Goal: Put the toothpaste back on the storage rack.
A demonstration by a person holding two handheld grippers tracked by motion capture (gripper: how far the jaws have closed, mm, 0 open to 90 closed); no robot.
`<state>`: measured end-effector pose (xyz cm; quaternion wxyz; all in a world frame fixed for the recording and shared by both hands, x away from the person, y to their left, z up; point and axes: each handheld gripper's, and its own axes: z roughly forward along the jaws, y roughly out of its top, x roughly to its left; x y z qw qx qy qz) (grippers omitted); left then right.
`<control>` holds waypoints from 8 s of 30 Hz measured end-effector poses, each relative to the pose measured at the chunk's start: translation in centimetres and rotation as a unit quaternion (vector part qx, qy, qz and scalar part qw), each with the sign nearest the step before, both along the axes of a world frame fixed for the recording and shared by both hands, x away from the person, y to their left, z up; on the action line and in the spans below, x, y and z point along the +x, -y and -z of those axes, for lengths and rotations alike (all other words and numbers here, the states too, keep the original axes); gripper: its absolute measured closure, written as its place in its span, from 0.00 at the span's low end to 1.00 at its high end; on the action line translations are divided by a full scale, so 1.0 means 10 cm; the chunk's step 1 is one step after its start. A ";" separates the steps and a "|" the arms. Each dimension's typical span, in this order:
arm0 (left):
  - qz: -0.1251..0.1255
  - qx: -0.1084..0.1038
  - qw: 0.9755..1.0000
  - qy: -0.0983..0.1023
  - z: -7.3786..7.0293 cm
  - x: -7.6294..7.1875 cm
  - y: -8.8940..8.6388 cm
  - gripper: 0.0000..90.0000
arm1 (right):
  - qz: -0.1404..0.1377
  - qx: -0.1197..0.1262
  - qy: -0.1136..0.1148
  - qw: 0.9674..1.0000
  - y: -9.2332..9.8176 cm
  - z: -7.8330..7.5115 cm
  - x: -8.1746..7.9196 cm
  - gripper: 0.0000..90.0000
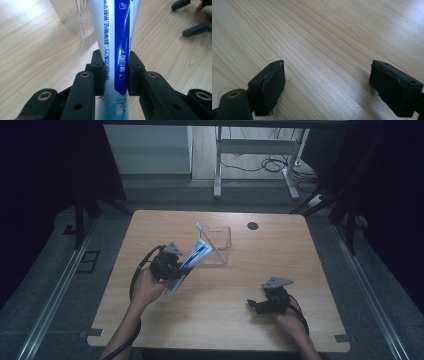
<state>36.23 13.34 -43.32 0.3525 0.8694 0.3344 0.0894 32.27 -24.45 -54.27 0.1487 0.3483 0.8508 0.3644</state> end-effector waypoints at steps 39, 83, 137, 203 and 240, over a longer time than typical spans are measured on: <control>-0.033 -0.051 0.994 0.095 -0.59 0.60 0.30 0.81 | 0.000 -0.001 0.000 1.000 0.00 0.00 0.00 0.15; -0.048 -0.112 0.981 0.148 -0.35 1.22 0.89 0.81 | 0.000 -0.001 0.000 1.000 0.00 0.00 0.00 0.15; -0.019 -0.031 0.991 0.128 0.25 1.10 1.06 0.65 | 0.000 -0.001 0.000 1.000 0.00 0.00 0.00 0.14; 0.005 -0.106 0.991 0.085 0.02 0.63 0.65 0.15 | 0.000 -0.001 0.000 1.000 0.00 0.00 0.00 0.14; -0.006 -0.112 0.991 0.078 0.16 0.16 0.24 0.10 | 0.000 0.000 0.000 1.000 0.00 0.00 0.00 0.14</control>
